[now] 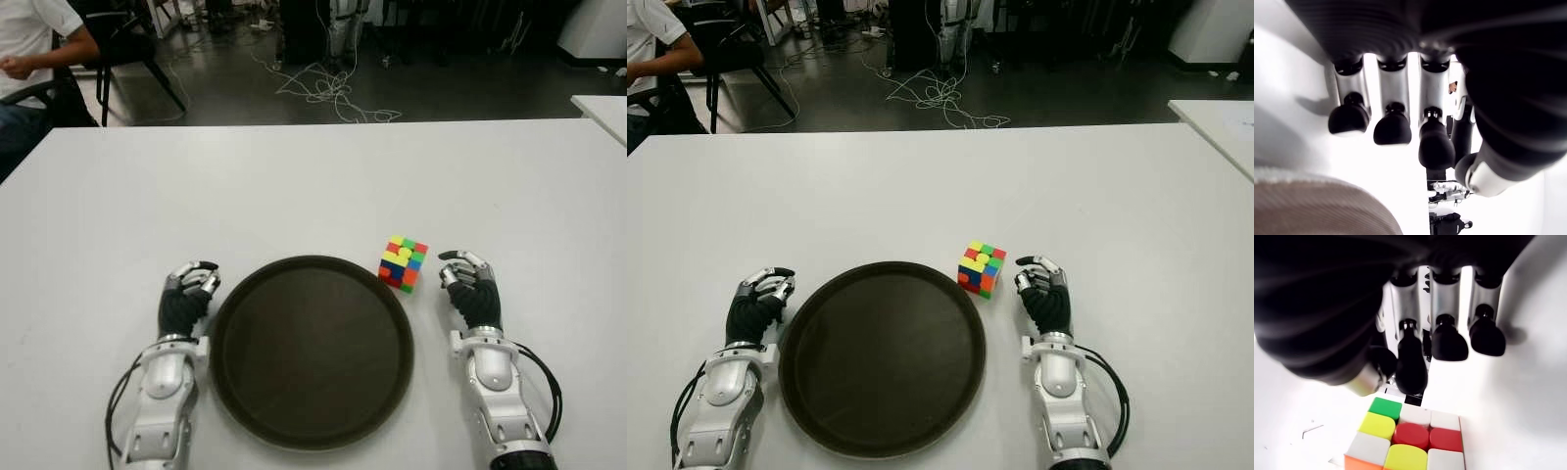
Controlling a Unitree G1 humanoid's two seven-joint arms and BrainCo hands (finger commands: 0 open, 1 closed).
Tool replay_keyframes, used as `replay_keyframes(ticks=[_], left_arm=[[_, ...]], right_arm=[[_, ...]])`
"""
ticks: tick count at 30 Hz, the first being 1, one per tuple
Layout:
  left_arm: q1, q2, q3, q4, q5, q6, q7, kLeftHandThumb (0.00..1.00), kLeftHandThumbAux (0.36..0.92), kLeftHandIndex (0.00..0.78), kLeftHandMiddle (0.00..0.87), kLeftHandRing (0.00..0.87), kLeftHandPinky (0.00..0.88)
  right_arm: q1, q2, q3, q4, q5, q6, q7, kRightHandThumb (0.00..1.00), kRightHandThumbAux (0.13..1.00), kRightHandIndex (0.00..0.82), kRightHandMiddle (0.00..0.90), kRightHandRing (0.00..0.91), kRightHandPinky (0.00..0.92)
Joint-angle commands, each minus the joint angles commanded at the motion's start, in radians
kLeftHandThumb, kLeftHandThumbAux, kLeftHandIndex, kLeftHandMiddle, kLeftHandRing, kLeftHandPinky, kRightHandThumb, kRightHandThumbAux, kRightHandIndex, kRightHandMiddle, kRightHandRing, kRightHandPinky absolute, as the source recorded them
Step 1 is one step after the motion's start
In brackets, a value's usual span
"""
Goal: Pick up the Rubik's Cube and put it in the plate
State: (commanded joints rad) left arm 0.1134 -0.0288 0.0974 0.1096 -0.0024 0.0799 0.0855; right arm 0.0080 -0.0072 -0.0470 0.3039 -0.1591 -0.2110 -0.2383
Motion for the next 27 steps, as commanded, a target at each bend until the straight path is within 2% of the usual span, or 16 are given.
replay_keyframes(ticks=[27], left_arm=[[0.001,0.000,-0.001,0.002,0.000,-0.010,-0.002,0.710,0.704,0.444,0.807,0.818,0.810]], right_arm=[[-0.005,-0.003,0.003,0.021,-0.010,-0.058,-0.026,0.683,0.732,0.437,0.804,0.812,0.803]])
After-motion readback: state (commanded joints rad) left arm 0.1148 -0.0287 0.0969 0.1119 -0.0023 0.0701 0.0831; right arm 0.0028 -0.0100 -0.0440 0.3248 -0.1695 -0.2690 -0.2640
